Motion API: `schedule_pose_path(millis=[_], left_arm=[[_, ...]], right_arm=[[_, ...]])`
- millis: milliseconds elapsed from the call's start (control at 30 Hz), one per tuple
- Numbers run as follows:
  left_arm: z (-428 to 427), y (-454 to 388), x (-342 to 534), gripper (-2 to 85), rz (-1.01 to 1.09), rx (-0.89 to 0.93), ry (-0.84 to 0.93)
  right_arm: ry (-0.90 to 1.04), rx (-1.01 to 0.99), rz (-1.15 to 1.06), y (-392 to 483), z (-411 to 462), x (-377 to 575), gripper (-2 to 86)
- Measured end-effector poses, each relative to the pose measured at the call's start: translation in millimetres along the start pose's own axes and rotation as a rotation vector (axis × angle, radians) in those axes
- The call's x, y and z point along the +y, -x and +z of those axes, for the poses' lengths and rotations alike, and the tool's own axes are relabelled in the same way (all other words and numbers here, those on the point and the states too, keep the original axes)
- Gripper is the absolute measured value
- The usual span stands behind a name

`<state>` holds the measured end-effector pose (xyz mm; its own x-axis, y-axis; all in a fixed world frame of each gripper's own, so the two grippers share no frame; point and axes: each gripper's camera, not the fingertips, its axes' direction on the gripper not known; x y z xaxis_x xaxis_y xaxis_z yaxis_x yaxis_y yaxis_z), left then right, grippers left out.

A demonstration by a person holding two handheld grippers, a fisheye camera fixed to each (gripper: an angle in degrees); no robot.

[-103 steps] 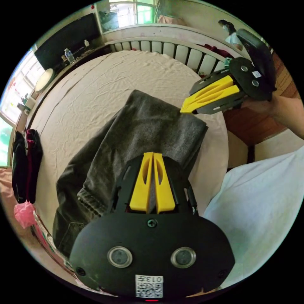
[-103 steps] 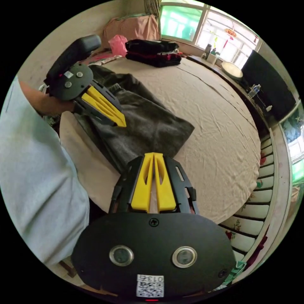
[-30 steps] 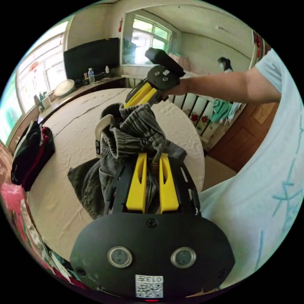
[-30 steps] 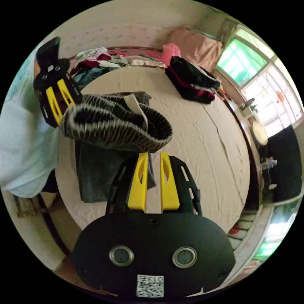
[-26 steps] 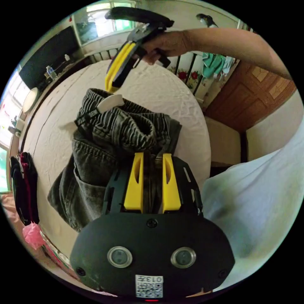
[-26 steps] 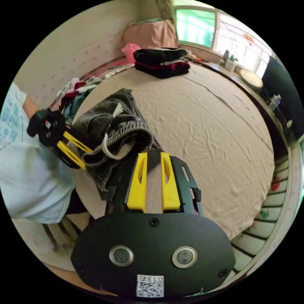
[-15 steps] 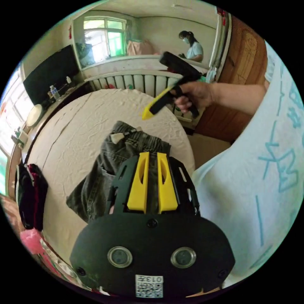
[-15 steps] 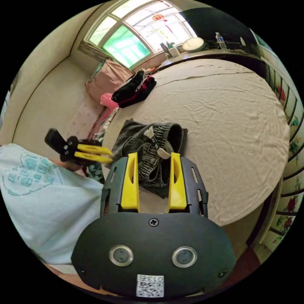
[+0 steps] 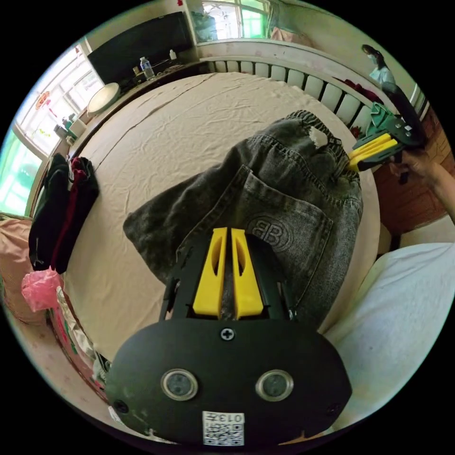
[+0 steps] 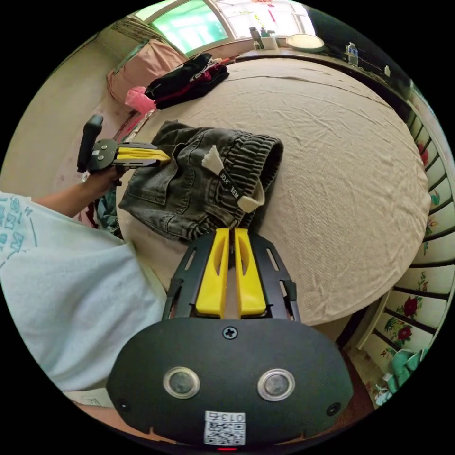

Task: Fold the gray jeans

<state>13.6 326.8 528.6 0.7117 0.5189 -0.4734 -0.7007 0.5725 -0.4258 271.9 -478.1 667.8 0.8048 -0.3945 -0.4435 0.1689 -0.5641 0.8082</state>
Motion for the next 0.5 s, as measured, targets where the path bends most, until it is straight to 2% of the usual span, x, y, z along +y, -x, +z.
schedule_pose_path(millis=[133,200,367,500], left_arm=[[-23.4,4.2,2.9,-0.1,-0.025,-0.083,-0.108],[-18.9,9.0,-4.5,-0.2,-0.019,-0.078,-0.085],[-1.5,12.7,-37.8,-0.1,-0.004,-0.039,-0.074],[15.2,2.2,-66.1,-0.2,0.065,-0.076,-0.036]], right_arm=[[0.021,-0.069,-0.015,6.8,-16.5,5.9,1.4],[0.013,-0.076,-0.029,13.5,-29.9,5.2,1.0],[-0.220,0.194,-0.038,47.2,-56.5,-18.5,1.3],[-0.221,0.252,-0.084,64.6,-13.7,-51.7,0.7]])
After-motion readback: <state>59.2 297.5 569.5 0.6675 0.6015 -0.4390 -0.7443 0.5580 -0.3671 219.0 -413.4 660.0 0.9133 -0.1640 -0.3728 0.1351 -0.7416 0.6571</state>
